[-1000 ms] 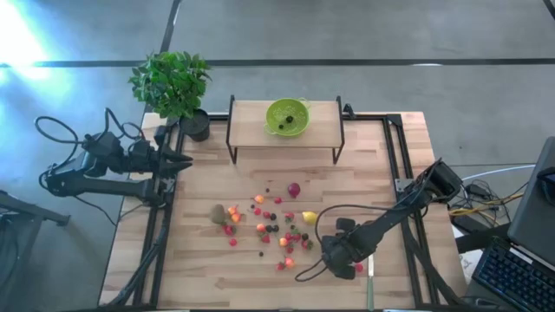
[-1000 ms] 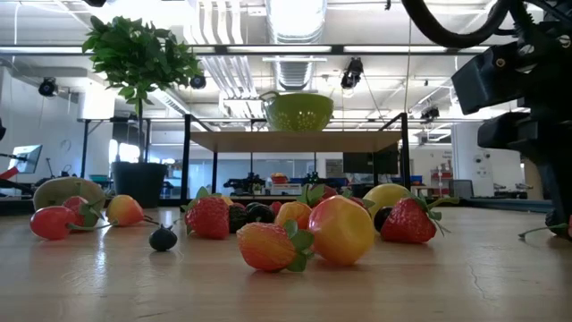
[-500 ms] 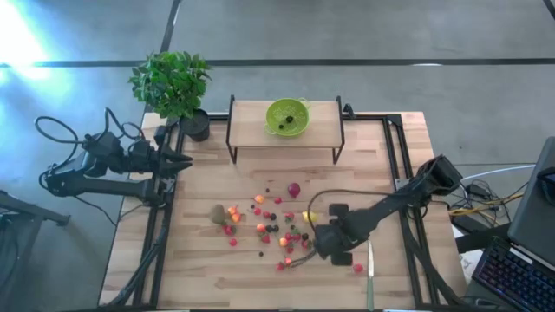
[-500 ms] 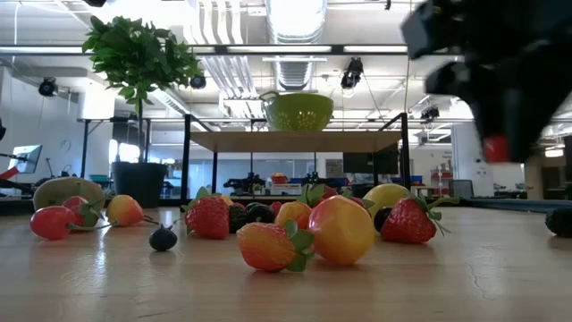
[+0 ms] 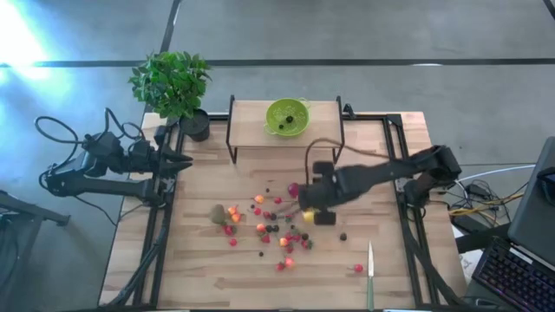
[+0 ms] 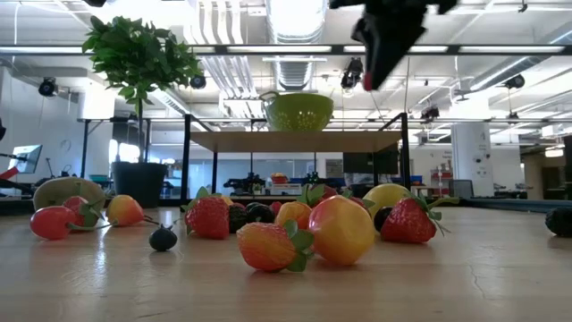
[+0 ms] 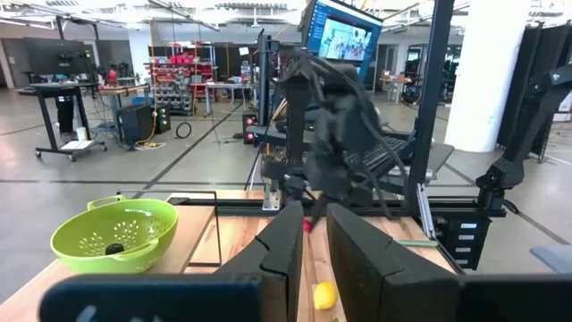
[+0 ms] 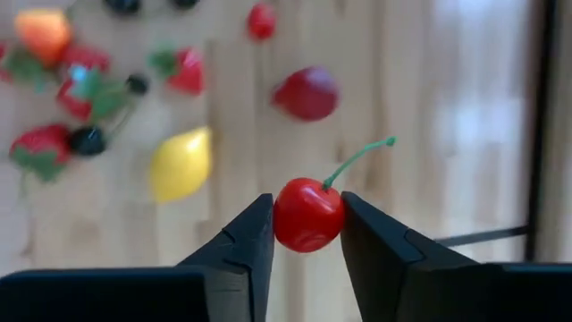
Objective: Pick & Place Fruit
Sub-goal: Put the red cherry into the green strainer bowl on the shelf
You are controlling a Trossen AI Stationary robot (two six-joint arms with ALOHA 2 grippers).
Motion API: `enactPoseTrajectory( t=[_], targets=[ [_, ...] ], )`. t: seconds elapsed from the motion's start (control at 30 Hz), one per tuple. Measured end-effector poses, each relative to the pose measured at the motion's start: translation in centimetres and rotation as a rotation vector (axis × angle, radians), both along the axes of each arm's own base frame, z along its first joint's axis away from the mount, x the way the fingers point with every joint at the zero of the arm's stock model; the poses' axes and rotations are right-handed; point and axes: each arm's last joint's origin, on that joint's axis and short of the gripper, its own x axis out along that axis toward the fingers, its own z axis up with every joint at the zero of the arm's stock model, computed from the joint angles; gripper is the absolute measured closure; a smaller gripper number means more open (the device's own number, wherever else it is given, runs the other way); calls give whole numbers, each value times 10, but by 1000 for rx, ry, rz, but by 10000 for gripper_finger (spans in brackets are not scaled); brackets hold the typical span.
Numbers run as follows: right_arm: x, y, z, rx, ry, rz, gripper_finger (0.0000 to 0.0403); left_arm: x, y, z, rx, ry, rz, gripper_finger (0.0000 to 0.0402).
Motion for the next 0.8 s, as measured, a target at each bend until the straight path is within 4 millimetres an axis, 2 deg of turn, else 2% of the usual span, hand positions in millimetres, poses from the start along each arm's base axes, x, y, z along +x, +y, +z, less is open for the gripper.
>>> enactPoseTrajectory(
  t=[0.13, 0.4, 0.53, 0.67, 0.8],
  targets=[
    [8, -28, 17, -12, -47, -19, 285, 0, 0, 0, 0, 0, 0, 339],
    [21, -85, 43, -44, -193, -95, 302, 0, 0, 0, 0, 0, 1, 339],
    [25, -115, 57, -69, -300, -155, 290, 0, 0, 0, 0, -1, 1, 339],
    [26, -145, 63, -93, -390, -221, 285, 0, 0, 0, 0, 0, 1, 339],
    [25, -174, 58, -73, -438, -280, 296, 0, 0, 0, 0, 0, 0, 339]
  ],
)
